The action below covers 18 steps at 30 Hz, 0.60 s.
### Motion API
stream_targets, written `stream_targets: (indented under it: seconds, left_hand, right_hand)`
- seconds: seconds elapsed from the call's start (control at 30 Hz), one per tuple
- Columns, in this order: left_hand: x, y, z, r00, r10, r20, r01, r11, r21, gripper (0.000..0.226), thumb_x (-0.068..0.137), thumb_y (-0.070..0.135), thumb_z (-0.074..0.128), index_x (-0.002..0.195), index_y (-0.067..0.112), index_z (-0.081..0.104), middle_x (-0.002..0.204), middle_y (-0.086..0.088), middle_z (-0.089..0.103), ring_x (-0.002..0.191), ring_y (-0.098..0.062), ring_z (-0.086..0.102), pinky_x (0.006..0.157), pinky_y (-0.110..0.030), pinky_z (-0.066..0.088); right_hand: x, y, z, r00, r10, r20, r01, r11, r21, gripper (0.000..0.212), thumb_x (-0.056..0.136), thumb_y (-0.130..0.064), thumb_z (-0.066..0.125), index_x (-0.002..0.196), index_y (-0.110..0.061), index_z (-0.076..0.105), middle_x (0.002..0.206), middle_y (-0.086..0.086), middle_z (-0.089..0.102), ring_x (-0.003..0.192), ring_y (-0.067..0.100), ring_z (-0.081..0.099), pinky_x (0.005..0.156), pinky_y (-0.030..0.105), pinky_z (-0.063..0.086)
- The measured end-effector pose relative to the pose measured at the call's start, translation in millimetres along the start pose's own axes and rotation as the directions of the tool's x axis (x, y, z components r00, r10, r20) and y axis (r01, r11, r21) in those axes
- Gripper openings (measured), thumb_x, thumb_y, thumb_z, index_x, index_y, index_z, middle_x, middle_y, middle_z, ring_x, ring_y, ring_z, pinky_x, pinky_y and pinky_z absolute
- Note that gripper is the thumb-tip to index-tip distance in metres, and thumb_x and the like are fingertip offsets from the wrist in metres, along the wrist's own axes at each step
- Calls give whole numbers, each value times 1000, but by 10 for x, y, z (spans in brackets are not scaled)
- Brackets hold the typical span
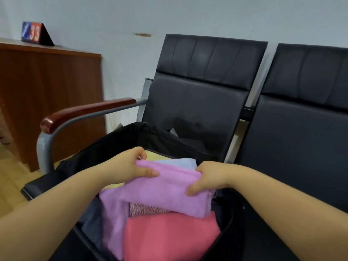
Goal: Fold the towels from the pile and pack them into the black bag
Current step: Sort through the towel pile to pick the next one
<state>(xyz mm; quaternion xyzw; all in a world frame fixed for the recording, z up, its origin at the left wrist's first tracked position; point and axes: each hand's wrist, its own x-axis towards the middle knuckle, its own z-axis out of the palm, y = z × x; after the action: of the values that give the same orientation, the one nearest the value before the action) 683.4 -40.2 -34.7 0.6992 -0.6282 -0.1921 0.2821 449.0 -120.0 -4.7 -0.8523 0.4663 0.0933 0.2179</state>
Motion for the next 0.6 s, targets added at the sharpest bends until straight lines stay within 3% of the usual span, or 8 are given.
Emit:
stream_targets:
  seconds: [0.07,0.17,0.2,0.27,0.33,0.4,0.5,0.6]
  left_hand:
    - [16,-132,-1,992,-58,112,60,998,-15,83,28,84,70,84,27,48,81,10,50,67,-5,46,53,-16,38]
    - [0,-231,-24,932,-212,294,278,939,-203,88,32,68,82,102,22,55,93,2,60,79,-10,58,59,-18,48]
    - [10,-253,-12,901,-244,359,360,882,-304,83,40,58,87,105,17,57,95,-2,62,81,-12,60,61,-21,50]
    - [10,-221,13,868,-262,421,450,774,-446,51,70,34,83,106,10,57,93,-7,64,80,-16,61,60,-24,51]
    - [34,-200,37,866,-292,406,477,725,-497,26,85,19,69,106,9,56,92,-10,64,80,-18,61,64,-27,52]
    - [64,-188,37,883,-305,356,463,689,-557,18,88,13,63,104,7,56,90,-11,63,79,-18,60,67,-29,51]
    - [89,-129,-15,901,-359,245,426,616,-663,2,94,5,54,95,5,55,86,-13,63,73,-21,59,58,-29,52]
    - [195,-196,-42,889,-441,126,400,612,-682,15,97,-2,45,92,4,58,85,-15,62,75,-26,57,66,-33,45]
  right_hand:
    - [89,80,18,999,2,34,-6,992,130,39,68,-41,79,98,-19,68,97,-3,70,87,17,68,80,32,55]
    - [145,197,6,995,-27,95,-9,933,360,20,75,-19,78,90,-18,66,92,0,68,82,14,64,73,27,55]
    - [157,236,6,995,-28,92,-13,909,417,17,76,-15,77,87,-19,65,89,0,67,82,13,62,71,25,53]
    - [182,306,26,999,-8,48,-17,874,485,15,78,-14,76,84,-20,65,90,0,65,84,14,59,70,24,48]
    - [206,337,52,1000,10,2,-9,837,548,15,79,-13,74,90,-18,65,93,2,65,86,14,58,72,25,46]
    - [224,320,70,998,23,-60,24,739,673,15,82,-7,69,94,-15,64,96,5,68,87,16,61,77,27,50]
    - [279,235,81,994,44,-98,68,444,893,19,88,-1,58,101,-12,66,97,6,71,88,19,64,84,32,51]
    - [444,116,122,994,100,-43,20,227,974,25,87,-7,57,111,-6,64,105,11,67,93,27,61,87,39,48]
